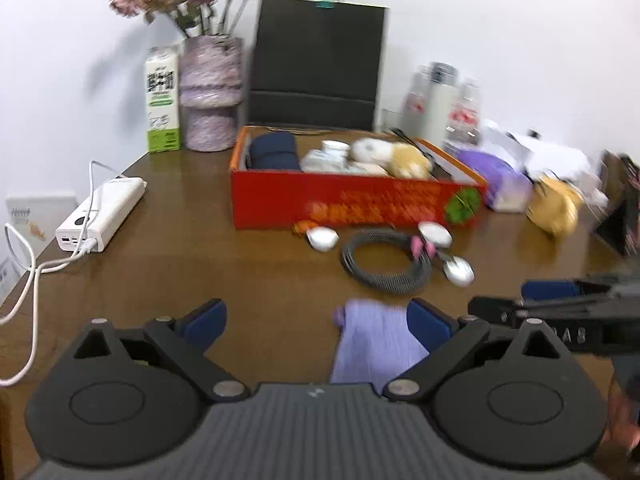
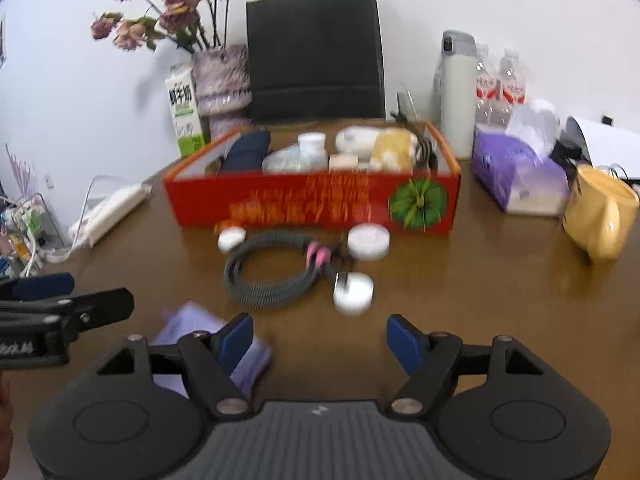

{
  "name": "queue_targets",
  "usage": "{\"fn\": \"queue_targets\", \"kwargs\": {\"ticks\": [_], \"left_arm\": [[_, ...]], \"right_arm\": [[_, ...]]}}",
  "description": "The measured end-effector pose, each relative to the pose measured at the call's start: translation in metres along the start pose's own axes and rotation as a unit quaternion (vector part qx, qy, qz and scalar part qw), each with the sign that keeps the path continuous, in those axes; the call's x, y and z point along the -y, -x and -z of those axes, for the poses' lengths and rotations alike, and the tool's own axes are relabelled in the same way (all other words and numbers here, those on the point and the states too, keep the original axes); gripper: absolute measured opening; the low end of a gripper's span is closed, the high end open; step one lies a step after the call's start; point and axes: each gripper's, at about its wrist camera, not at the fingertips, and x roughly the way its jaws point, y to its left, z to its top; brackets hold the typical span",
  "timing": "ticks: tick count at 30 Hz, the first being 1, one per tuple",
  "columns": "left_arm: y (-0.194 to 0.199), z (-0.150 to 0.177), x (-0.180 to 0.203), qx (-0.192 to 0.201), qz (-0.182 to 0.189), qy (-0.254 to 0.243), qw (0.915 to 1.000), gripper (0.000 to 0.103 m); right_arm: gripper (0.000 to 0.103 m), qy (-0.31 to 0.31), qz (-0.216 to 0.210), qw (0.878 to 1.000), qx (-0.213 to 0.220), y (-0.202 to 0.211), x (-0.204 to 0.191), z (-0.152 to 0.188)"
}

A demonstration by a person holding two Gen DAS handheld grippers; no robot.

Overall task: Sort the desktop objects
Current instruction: 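Move both open tools back over the table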

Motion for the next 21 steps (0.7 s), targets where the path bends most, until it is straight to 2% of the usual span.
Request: {"fn": "queue_targets", "kwargs": {"ticks": [3, 4, 9, 21], "left_arm": [[0.015, 0.024, 0.000, -0.006, 0.015, 0.002, 0.9999, 0.099], [0.019, 0.032, 0.000, -0.006, 0.015, 0.003, 0.9999, 0.099], [0.033, 0.054, 0.003, 0.001, -0.019, -0.016, 0.9997, 0.099], [0.031, 0.059, 0.006, 0.005, -0.020, -0.015, 0.9997, 0.099]], "right_arm": [[0.075, 0.020, -0.011, 1.000, 0.021, 0.023, -0.009, 0.026], [0.081, 0.020, -0.012, 0.999, 0.026, 0.029, -0.010, 0.032], [0.083, 0.008, -0.023, 1.000, 0.016, 0.043, -0.011, 0.055], [0.083, -0.027, -0.037, 0.998, 0.034, 0.046, -0.002, 0.062]]}}
